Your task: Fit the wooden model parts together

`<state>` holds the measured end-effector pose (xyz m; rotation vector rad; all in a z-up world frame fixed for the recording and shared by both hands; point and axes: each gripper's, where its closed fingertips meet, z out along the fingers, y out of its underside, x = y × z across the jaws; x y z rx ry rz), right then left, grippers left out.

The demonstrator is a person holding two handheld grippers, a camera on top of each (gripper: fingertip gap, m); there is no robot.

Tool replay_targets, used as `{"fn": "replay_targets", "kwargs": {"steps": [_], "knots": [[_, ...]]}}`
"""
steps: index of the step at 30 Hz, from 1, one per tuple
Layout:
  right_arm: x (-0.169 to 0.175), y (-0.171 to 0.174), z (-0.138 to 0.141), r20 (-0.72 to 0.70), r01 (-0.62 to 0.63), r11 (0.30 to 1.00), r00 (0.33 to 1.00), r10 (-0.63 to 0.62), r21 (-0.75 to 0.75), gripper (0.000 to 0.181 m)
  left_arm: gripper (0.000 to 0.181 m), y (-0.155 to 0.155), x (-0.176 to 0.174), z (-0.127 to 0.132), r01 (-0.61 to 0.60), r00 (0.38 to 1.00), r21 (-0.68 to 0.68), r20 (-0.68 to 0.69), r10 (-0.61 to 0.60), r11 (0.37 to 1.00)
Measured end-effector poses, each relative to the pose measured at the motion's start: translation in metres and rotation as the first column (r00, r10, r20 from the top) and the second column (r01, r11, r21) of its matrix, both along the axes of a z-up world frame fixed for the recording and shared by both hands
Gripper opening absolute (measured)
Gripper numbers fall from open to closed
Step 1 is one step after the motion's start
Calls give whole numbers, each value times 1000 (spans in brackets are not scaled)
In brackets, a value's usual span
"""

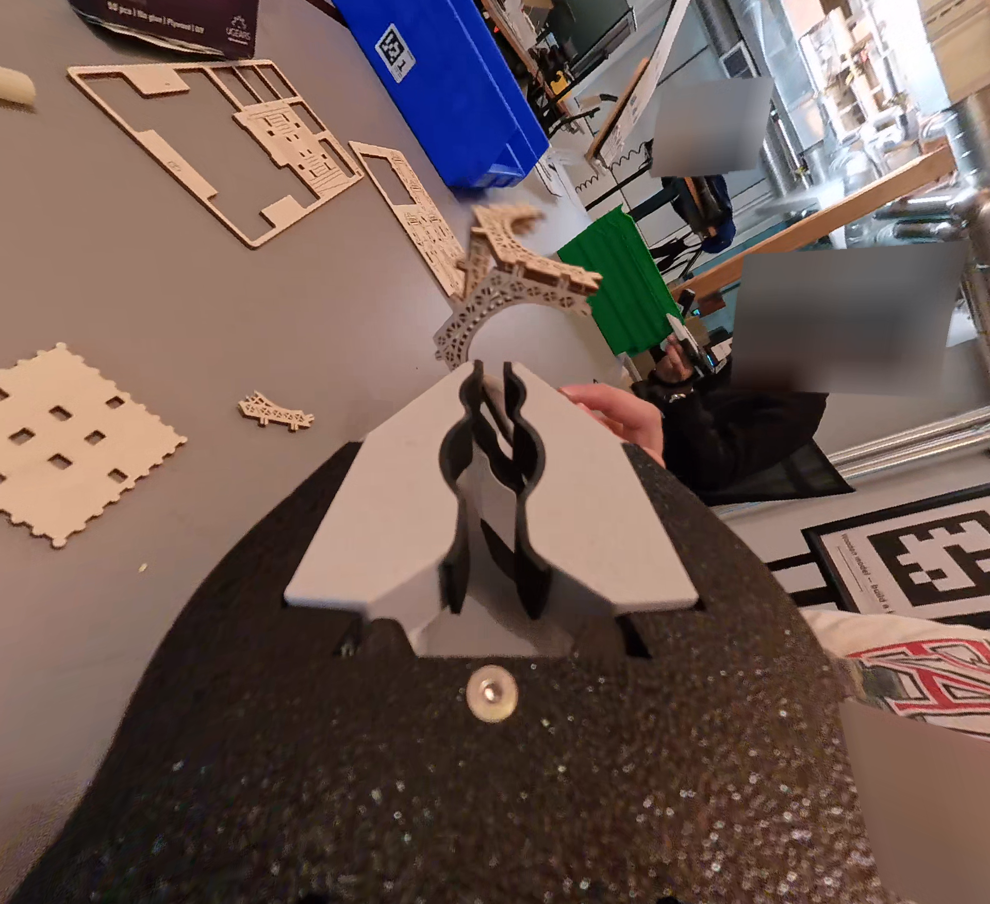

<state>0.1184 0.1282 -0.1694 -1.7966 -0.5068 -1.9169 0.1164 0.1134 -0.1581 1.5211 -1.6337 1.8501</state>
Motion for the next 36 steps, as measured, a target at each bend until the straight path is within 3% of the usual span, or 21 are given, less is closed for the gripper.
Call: {"fn": "replay_targets", "kwargs": {"steps": [6, 12, 16, 17, 18, 21, 23, 26, 28, 32, 34, 36], "knots": [[-10, 10, -8, 47, -61, 992, 997, 67, -112, 6, 0, -5, 1, -5, 5, 1000, 35, -4, -5, 999], [-4, 2, -11, -17, -82, 994, 997, 81, -68, 7, 0, 1, 8, -10, -19, 1000, 12, 0, 19, 1000], [4, -8, -15, -188, -117, 993, 975, 121, 33, 34, 0, 14, 16, -16, -29, 999, 40, 17, 28, 999], [2, -8, -16, -216, -146, 988, 964, 154, 56, 25, 0, 16, 17, -18, -23, 1000, 54, 21, 22, 998], [1, -8, -14, -221, -165, 983, 959, 179, 78, 0, 0, 16, 17, -23, -7, 1000, 82, 14, 6, 997], [2, -10, -25, -272, -178, 983, 945, 183, 44, 0, 0, 17, 13, -38, 46, 999, 182, -16, -44, 982], [3, -15, -31, -335, -183, 982, 923, 189, 50, 7, 0, 29, 15, -49, 9, 1000, 308, 5, -11, 951], [6, -23, -35, -528, -167, 966, 813, 247, 195, 8, 3, 48, 15, -64, -34, 999, 431, 6, 34, 902], [16, -28, -26, -648, -68, 930, 699, 302, 360, 12, 9, 51, 13, -68, -25, 999, 434, -9, 32, 900], [55, -32, -9, -790, 224, 783, 387, 475, 580, 28, 12, 48, 17, -66, -16, 999, 398, -24, 28, 917], [77, -35, 2, -782, 296, 726, 310, 541, 620, 33, 15, 47, 25, -60, -23, 999, 378, -21, 33, 926], [95, -39, 4, -791, 320, 724, 292, 538, 611, 36, 16, 52, 41, -56, -54, 998, 388, -17, 65, 920]]}}
